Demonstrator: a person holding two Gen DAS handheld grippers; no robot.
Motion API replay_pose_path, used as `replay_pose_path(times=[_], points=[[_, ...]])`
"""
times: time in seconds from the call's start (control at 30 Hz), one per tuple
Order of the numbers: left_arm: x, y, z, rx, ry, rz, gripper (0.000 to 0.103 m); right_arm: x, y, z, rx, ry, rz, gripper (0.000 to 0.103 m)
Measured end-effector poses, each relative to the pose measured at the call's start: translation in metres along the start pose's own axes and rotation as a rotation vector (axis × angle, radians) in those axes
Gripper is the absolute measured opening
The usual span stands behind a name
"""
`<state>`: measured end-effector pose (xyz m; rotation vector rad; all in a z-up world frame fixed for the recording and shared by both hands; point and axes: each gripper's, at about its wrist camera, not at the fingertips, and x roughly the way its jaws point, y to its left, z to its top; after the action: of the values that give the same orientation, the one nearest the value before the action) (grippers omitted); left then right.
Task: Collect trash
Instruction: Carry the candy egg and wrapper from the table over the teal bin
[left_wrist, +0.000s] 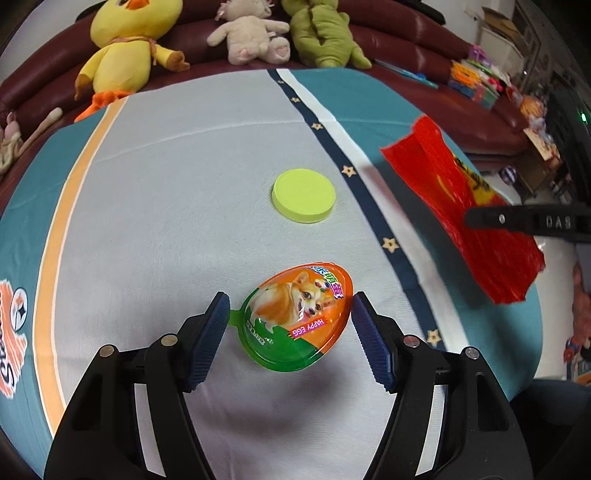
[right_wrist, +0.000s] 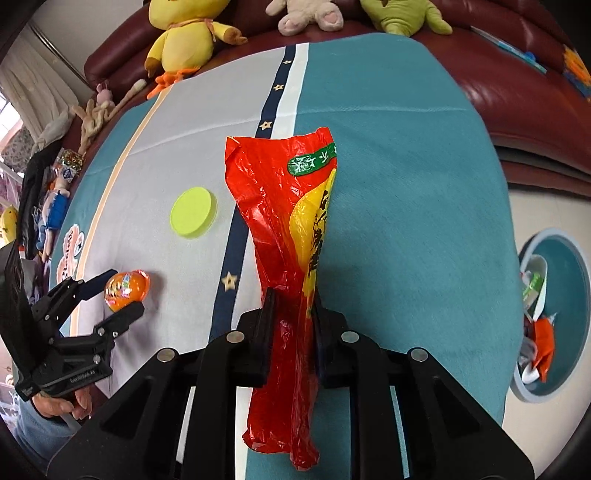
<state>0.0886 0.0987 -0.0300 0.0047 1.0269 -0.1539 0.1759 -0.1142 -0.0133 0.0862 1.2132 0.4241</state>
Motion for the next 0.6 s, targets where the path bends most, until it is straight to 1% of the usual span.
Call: replay_pose_path(times=[0.13,0.33,0.53,0.6], points=[[-0.011,-0.013,0.002,-0.020,-0.022,0.002,0.069,-0.013,-0.010,-0.013,0.014,-0.019,0.028,0.016],[-0.021,-0.049,0.010,0.013,-0.054,0.000,0.069,-0.035,-0.023,-0.028,0.020,-0.057,0.049,0.016],[-0.026,-0.095,0.025,0.072,-0.071,-0.025,0.069,-0.071,-0.055,-0.040,0.055,-0.126,0.046,0.016],[-0.027,-0.116,0.031,0.105,-0.078,-0.040,0.069,-0.084,-0.075,-0.044,0.084,-0.153,0.043,0.016]])
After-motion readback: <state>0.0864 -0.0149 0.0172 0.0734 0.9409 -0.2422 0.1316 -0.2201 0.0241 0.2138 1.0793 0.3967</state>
